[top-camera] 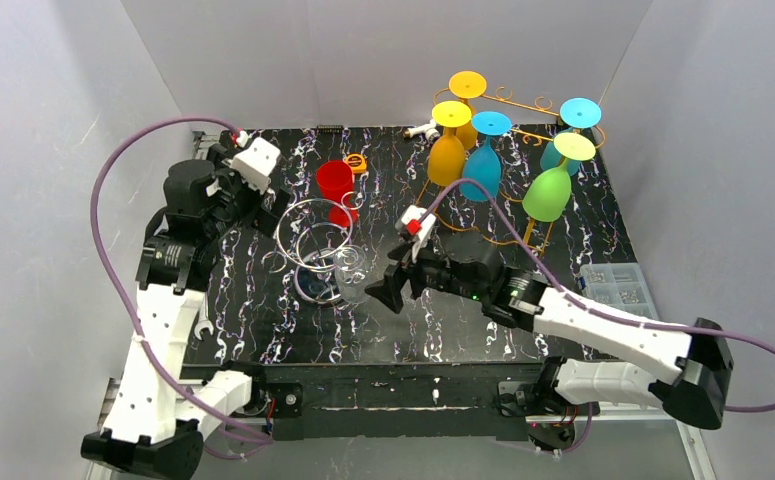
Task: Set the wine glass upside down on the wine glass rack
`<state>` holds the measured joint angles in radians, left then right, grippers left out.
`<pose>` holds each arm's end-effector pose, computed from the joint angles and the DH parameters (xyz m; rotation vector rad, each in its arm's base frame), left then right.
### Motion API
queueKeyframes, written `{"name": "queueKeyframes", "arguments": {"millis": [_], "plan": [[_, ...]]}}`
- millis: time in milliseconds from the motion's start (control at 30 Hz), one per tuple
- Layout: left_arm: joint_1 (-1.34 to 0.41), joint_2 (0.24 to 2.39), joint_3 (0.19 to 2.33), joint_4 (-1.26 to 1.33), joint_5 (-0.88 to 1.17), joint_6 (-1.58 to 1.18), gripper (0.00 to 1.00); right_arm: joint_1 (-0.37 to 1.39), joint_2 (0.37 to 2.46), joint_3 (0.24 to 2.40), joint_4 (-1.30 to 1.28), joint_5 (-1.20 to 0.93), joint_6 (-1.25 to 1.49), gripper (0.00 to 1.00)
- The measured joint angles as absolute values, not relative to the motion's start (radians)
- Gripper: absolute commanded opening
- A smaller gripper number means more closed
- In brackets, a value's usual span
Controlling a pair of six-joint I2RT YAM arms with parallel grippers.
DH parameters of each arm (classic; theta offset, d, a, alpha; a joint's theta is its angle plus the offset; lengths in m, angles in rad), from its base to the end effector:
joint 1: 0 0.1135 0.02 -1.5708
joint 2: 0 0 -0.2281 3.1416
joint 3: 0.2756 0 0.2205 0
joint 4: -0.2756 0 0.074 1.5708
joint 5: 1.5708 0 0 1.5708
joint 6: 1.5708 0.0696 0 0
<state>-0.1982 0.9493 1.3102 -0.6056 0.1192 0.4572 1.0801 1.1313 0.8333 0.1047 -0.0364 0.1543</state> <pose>0.1977 -0.0482 0.3953 0.6633 1.6888 0.0756 0.1317 0.2519 0.2874 -0.8549 1.6506 0.9131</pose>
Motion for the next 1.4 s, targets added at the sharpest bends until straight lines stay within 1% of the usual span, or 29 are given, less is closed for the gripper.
{"name": "queueKeyframes", "arguments": {"millis": [133, 267, 367, 533, 700, 733, 800, 900, 1000, 1133, 1267, 1400], "plan": [[-0.093, 1.005, 1.316, -0.596, 0.141, 0.459, 0.99, 1.080, 1.060, 0.913, 0.001, -0.017, 0.161, 1.00], [0.015, 1.046, 1.325, -0.599, 0.177, 0.456, 0.99, 1.080, 1.045, 1.014, -0.099, 0.020, 0.175, 1.00], [0.056, 1.053, 1.325, -0.611, 0.199, 0.451, 0.99, 1.080, 1.099, 1.139, -0.181, 0.043, 0.177, 1.00], [0.083, 1.061, 1.335, -0.641, 0.228, 0.433, 0.99, 1.080, 1.287, 1.412, -0.301, 0.084, 0.165, 1.00], [0.126, 1.098, 1.350, -0.656, 0.244, 0.412, 0.99, 1.079, 1.462, 1.625, -0.387, 0.109, 0.130, 0.81], [0.133, 1.110, 1.356, -0.661, 0.245, 0.407, 0.99, 1.079, 1.492, 1.654, -0.395, 0.108, 0.125, 0.79], [0.147, 1.142, 1.370, -0.669, 0.248, 0.397, 0.99, 1.079, 1.545, 1.697, -0.404, 0.104, 0.120, 0.78], [0.157, 1.163, 1.371, -0.679, 0.248, 0.387, 0.99, 1.079, 1.609, 1.731, -0.411, 0.097, 0.117, 0.82], [0.160, 1.157, 1.370, -0.688, 0.248, 0.382, 0.99, 1.078, 1.653, 1.739, -0.413, 0.081, 0.113, 0.84], [0.161, 1.147, 1.370, -0.690, 0.248, 0.381, 0.99, 1.079, 1.691, 1.748, -0.411, 0.055, 0.109, 0.85], [0.162, 1.147, 1.369, -0.693, 0.247, 0.380, 0.99, 1.081, 1.716, 1.759, -0.394, 0.037, 0.108, 0.85], [0.162, 1.151, 1.370, -0.702, 0.245, 0.374, 0.99, 1.083, 1.736, 1.760, -0.356, 0.025, 0.105, 0.77]]}}
